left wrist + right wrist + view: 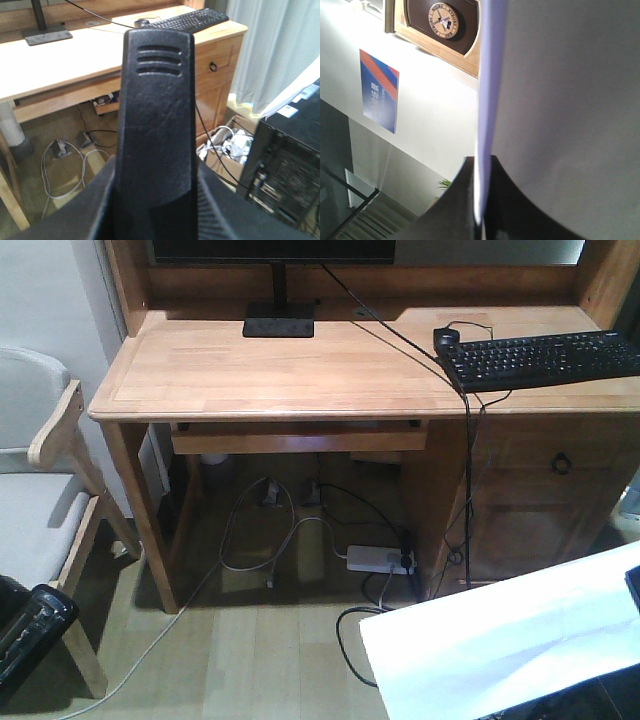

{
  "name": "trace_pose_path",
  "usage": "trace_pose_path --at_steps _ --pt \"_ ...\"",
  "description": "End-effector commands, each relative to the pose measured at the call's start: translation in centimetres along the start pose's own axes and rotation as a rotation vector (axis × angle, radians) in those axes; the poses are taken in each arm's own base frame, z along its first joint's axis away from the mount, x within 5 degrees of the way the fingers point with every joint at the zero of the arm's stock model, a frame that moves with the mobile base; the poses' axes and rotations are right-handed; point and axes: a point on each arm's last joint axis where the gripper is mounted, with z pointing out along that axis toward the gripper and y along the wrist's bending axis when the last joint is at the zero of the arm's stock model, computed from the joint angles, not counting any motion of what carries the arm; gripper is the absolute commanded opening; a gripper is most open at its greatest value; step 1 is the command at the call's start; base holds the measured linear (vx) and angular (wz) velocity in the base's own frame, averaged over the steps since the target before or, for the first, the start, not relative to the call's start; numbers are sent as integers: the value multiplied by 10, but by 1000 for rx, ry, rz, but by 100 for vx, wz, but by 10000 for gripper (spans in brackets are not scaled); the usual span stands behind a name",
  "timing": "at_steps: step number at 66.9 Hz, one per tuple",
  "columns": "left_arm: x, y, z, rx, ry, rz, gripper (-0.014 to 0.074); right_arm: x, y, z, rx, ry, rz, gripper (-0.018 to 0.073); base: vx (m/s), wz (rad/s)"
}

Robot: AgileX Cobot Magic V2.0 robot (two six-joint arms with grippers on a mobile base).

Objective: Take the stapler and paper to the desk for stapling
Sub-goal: 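Carry the paper in the right gripper while driving to the desk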

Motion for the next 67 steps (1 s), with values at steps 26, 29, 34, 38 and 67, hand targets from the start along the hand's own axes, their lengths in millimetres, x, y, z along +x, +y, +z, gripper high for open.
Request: trace_pose_path --at_steps 26,29,34,38,67 --pt "-19 -1 -5 8 -140 -9 -7 0 4 0 -53 -5 -3 -5 14 2" --pt "-19 -1 -5 8 -140 -9 -7 0 4 0 -53 -5 -3 -5 15 4" --pt "-19 -1 -5 8 -140 -9 -7 0 4 0 -53 -5 -3 -5 14 4" --pt "-19 -1 -5 8 -140 -9 -7 0 4 0 -53 -5 -3 -5 14 4" --pt "-19 -1 -5 8 -140 -9 -7 0 4 0 -50 -4 -3 -5 13 3"
